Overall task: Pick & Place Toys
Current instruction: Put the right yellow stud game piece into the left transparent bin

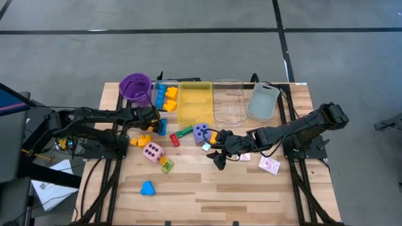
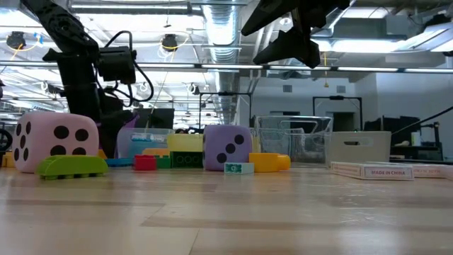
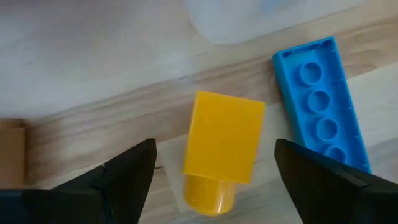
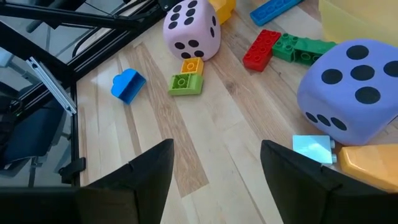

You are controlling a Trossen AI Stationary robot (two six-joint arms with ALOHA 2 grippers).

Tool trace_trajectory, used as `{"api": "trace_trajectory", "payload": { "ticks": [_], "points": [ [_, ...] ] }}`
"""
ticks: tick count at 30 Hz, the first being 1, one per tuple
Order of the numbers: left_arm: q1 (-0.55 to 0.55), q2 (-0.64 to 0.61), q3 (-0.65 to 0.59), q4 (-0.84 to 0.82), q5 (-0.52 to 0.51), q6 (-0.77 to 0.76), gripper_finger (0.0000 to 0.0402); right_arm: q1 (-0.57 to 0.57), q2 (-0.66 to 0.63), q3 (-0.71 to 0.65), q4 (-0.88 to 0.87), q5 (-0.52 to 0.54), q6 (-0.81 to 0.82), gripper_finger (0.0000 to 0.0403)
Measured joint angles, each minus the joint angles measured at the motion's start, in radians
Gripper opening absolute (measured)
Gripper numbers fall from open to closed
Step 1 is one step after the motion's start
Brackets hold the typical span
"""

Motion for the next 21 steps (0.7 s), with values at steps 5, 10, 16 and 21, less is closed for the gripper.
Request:
{"api": "trace_trajectory", "payload": {
  "ticks": [5,10,16,21],
  "points": [
    [0.000,0.000,0.000,0.021,-0.017,0.000,0.0274,-0.001,0.000,0.000,0.000,0.000,0.000,0.0235],
    [0.000,0.000,0.000,0.026,-0.018,0.000,0.0225,-0.001,0.000,0.000,0.000,0.000,0.000,0.0235],
    [0.000,0.000,0.000,0.026,-0.019,0.000,0.0165,-0.002,0.000,0.000,0.000,0.001,0.000,0.0235],
    [0.000,-0.001,0.002,0.026,0.004,0.000,0.0125,-0.001,0.000,0.000,0.000,0.001,0.000,0.0235]
  ]
}}
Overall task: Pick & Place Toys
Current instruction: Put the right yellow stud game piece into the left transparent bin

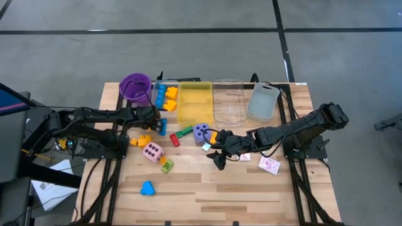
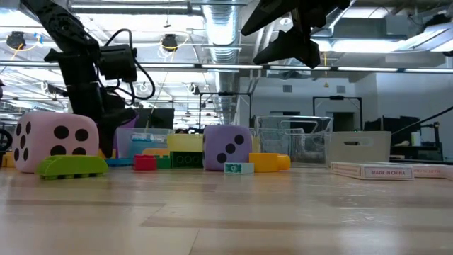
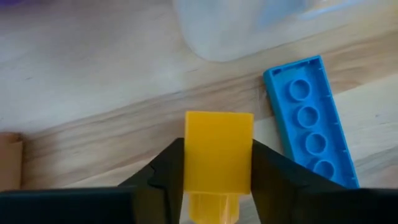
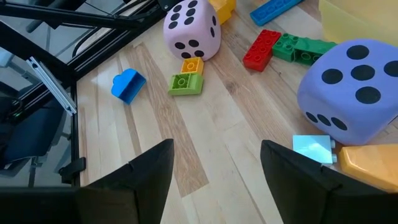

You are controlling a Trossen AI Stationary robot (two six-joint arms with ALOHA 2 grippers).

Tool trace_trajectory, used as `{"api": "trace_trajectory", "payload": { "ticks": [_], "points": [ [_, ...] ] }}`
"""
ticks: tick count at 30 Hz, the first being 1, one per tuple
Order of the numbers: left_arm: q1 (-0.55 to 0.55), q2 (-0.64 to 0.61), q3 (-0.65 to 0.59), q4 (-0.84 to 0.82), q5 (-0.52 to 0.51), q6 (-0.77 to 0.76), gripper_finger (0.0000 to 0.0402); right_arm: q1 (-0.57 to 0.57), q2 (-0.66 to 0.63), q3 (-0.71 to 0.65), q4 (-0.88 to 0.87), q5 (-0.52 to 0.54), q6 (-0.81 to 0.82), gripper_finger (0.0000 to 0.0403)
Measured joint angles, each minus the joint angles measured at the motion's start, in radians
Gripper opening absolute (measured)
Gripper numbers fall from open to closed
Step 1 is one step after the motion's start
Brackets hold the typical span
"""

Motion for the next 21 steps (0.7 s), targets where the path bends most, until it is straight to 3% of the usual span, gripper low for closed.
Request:
{"api": "trace_trajectory", "payload": {
  "ticks": [4,9,14,21],
  "points": [
    [0.000,-0.004,0.002,0.004,0.058,0.001,0.0122,0.000,0.000,0.000,0.000,0.000,0.000,0.0235],
    [0.000,-0.035,-0.001,-0.003,0.224,0.027,0.0136,0.000,0.000,0.000,0.000,0.000,0.000,0.0235],
    [0.000,-0.109,-0.002,-0.003,0.359,0.025,0.0120,0.000,0.000,0.000,0.000,0.000,0.000,0.0235],
    [-0.001,-0.253,-0.002,0.096,0.425,0.031,0.0128,0.000,0.000,0.000,0.000,0.000,0.000,0.0235]
  ]
}}
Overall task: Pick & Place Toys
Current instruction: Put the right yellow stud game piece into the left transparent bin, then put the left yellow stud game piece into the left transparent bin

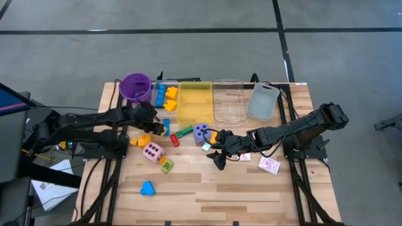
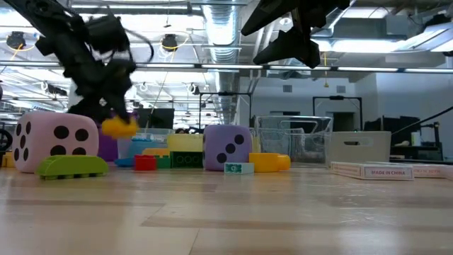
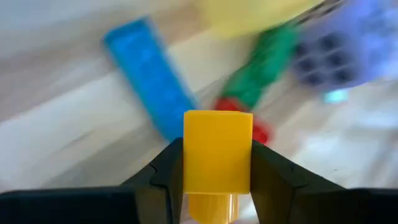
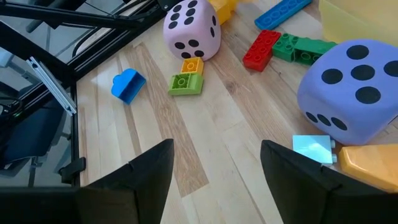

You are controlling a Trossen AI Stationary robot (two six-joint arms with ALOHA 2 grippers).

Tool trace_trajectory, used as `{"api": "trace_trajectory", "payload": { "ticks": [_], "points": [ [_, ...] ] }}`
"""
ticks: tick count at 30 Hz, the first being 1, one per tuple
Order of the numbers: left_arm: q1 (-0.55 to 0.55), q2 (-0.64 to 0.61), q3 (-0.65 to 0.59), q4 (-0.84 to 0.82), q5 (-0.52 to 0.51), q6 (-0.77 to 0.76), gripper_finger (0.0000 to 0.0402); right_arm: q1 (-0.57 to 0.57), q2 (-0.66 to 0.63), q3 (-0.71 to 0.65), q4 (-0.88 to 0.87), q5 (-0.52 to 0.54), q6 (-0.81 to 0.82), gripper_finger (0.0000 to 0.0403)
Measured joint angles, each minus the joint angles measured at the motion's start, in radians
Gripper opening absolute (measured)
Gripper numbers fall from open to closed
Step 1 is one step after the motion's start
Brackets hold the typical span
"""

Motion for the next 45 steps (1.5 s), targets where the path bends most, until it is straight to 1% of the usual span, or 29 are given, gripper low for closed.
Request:
{"api": "trace_trajectory", "payload": {
  "ticks": [2,4,7,10,13,15,17,19,21,23,28,31,33,35,37,40,42,44,45],
  "points": [
    [0.000,-0.035,0.000,0.088,-0.004,0.024,0.0129,0.000,0.000,0.000,0.000,0.000,0.000,0.0235],
    [0.000,-0.063,0.000,0.172,-0.048,0.038,0.0127,0.000,0.000,0.000,0.000,0.000,0.000,0.0235],
    [0.000,-0.083,0.000,0.299,-0.187,0.043,0.0124,0.000,0.000,0.000,0.000,0.000,0.000,0.0235],
    [0.000,-0.081,0.000,0.388,-0.340,0.120,0.0128,0.000,0.000,0.000,0.000,0.000,0.000,0.0235],
    [0.001,-0.057,0.000,0.402,-0.471,0.169,0.0129,0.000,0.000,0.000,0.000,0.000,0.000,0.0235],
    [0.001,-0.030,0.000,0.398,-0.523,0.173,0.0128,0.000,0.000,0.000,0.000,0.000,0.000,0.0235],
    [0.002,0.005,0.000,0.402,-0.535,0.173,0.0134,0.000,0.000,0.000,0.000,0.000,0.000,0.0235],
    [0.000,0.044,0.000,0.429,-0.536,0.224,0.0150,0.000,0.000,0.000,0.000,0.000,0.000,0.0235],
    [-0.001,0.076,0.000,0.462,-0.537,0.293,0.0174,0.000,0.000,0.000,0.000,0.000,0.000,0.0235],
    [-0.001,0.108,0.000,0.506,-0.537,0.328,0.0202,0.000,0.000,0.000,0.000,0.000,0.000,0.0235],
    [0.006,0.160,0.000,0.583,-0.560,0.329,0.0268,0.000,0.000,0.000,0.000,0.000,0.000,0.0235],
    [0.006,0.170,0.000,0.586,-0.590,0.324,0.0295,0.002,0.000,0.000,0.000,0.000,0.000,0.0235],
    [0.006,0.171,0.000,0.584,-0.579,0.321,0.0305,0.002,0.000,0.000,0.000,0.000,0.000,0.0235],
    [0.006,0.164,0.000,0.582,-0.516,0.322,0.0311,0.002,0.000,0.000,0.000,0.000,0.000,0.0235],
    [0.006,0.145,0.000,0.585,-0.421,0.347,0.0313,0.002,0.000,0.000,0.000,0.000,0.000,0.0235],
    [0.006,0.094,0.001,0.568,-0.230,0.425,0.0312,0.002,0.000,0.000,0.000,0.000,0.000,0.0235],
    [0.005,0.043,0.001,0.527,-0.113,0.479,0.0311,0.002,0.000,0.000,0.000,0.000,0.000,0.0235],
    [-0.003,-0.018,0.002,0.449,-0.049,0.515,0.0311,0.002,0.000,0.000,0.000,0.000,0.000,0.0235],
    [-0.009,-0.049,0.004,0.401,-0.045,0.529,0.0311,0.002,0.000,0.000,0.000,0.000,0.000,0.0235]
  ]
}}
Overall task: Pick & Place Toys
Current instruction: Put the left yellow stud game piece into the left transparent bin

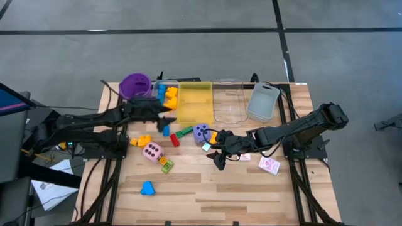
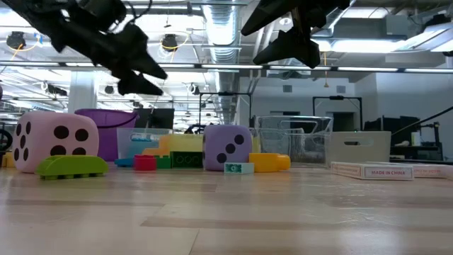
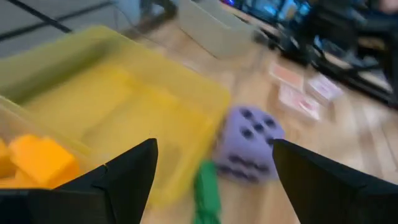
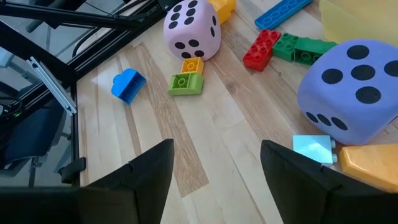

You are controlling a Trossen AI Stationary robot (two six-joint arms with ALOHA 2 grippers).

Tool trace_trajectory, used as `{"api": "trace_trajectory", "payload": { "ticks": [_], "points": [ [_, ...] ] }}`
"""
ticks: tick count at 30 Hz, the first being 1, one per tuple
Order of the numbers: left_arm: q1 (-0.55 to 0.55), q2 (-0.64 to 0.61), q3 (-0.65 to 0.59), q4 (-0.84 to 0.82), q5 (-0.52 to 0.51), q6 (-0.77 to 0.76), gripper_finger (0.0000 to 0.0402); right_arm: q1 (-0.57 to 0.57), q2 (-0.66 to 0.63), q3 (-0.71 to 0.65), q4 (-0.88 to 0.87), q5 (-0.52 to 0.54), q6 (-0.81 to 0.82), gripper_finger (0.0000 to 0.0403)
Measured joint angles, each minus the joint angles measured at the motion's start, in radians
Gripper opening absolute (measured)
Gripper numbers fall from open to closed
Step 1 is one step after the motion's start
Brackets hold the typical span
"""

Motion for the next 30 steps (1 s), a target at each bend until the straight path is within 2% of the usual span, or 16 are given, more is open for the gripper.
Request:
{"api": "trace_trajectory", "payload": {
  "ticks": [4,8,14,19,22,25,30],
  "points": [
    [-0.024,-0.112,0.057,-0.326,-0.001,0.069,0.0314,0.000,0.000,0.000,0.000,0.000,0.000,0.0235],
    [-0.063,-0.171,0.132,-0.610,-0.009,0.091,0.0317,0.000,0.000,0.000,-0.001,0.004,-0.008,0.0235],
    [-0.174,-0.161,0.180,-0.678,-0.046,0.061,0.0318,-0.009,0.000,0.000,-0.008,0.021,-0.008,0.0235],
    [-0.226,-0.090,0.178,-0.679,-0.055,-0.176,0.0317,-0.009,0.000,0.000,-0.008,0.023,0.004,0.0235],
    [-0.251,-0.050,0.178,-0.691,-0.018,-0.274,0.0318,-0.009,0.000,0.000,-0.008,0.022,0.016,0.0235],
    [-0.278,-0.007,0.185,-0.775,0.031,-0.333,0.0317,-0.009,0.000,0.000,-0.009,0.022,0.016,0.0235],
    [-0.308,0.072,0.195,-0.972,0.036,-0.343,0.0318,-0.009,0.000,0.000,-0.009,0.023,0.009,0.0235]
  ]
}}
